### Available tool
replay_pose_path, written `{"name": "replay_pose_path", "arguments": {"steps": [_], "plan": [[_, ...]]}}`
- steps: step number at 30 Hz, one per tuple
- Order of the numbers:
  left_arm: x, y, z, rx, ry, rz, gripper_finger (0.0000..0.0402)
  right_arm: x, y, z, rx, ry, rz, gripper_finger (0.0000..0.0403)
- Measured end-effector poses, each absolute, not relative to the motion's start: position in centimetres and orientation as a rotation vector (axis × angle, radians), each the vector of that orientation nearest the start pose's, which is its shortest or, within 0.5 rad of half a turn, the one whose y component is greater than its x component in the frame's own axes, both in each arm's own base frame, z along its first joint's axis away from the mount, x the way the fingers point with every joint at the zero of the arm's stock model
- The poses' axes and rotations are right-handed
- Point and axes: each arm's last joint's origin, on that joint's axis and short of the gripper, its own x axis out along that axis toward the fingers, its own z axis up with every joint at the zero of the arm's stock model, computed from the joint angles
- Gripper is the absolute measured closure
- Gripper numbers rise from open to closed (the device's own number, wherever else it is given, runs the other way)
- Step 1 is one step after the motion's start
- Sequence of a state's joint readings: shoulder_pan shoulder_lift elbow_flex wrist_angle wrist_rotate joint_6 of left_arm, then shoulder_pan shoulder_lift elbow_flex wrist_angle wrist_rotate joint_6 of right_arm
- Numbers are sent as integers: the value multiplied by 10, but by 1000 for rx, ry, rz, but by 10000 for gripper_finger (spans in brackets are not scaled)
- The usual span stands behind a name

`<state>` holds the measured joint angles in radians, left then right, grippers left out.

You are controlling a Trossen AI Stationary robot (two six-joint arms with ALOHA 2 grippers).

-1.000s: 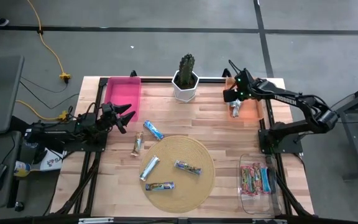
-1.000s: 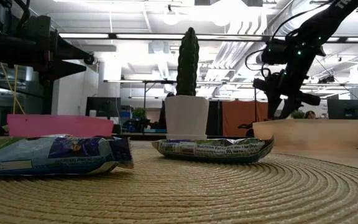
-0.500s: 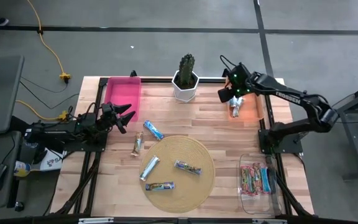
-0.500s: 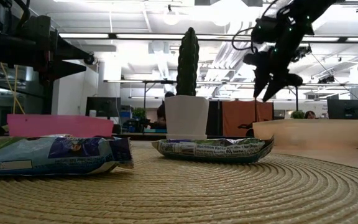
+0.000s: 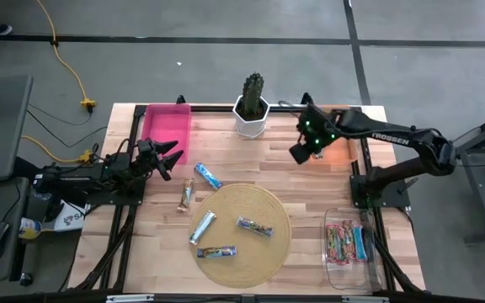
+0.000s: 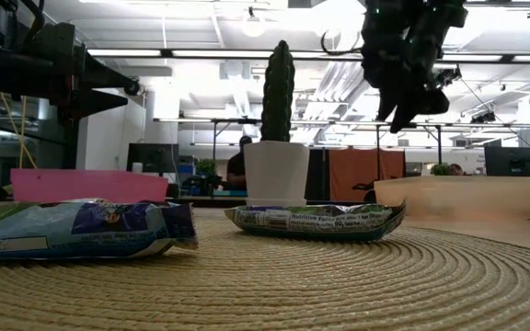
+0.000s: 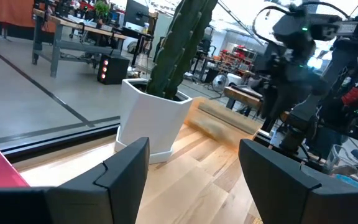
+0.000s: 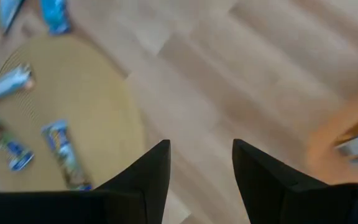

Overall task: Pick and place Granola Bars by type
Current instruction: Put the yellow granola bar into the orange bin

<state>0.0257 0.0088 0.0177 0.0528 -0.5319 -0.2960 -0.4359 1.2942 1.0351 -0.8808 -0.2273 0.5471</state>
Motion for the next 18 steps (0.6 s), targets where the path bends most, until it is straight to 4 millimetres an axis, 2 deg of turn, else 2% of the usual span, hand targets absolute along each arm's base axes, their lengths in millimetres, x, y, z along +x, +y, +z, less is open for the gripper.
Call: {"name": "replay_pose_path", "arguments": {"steps": [9,18], "plan": [[93,17,174,-304,-143,544,156,240,-41,267,891,1059,-365,247],[93,17,174,-304,-145,544,156,254,1,272,882,959,-342,247]]}}
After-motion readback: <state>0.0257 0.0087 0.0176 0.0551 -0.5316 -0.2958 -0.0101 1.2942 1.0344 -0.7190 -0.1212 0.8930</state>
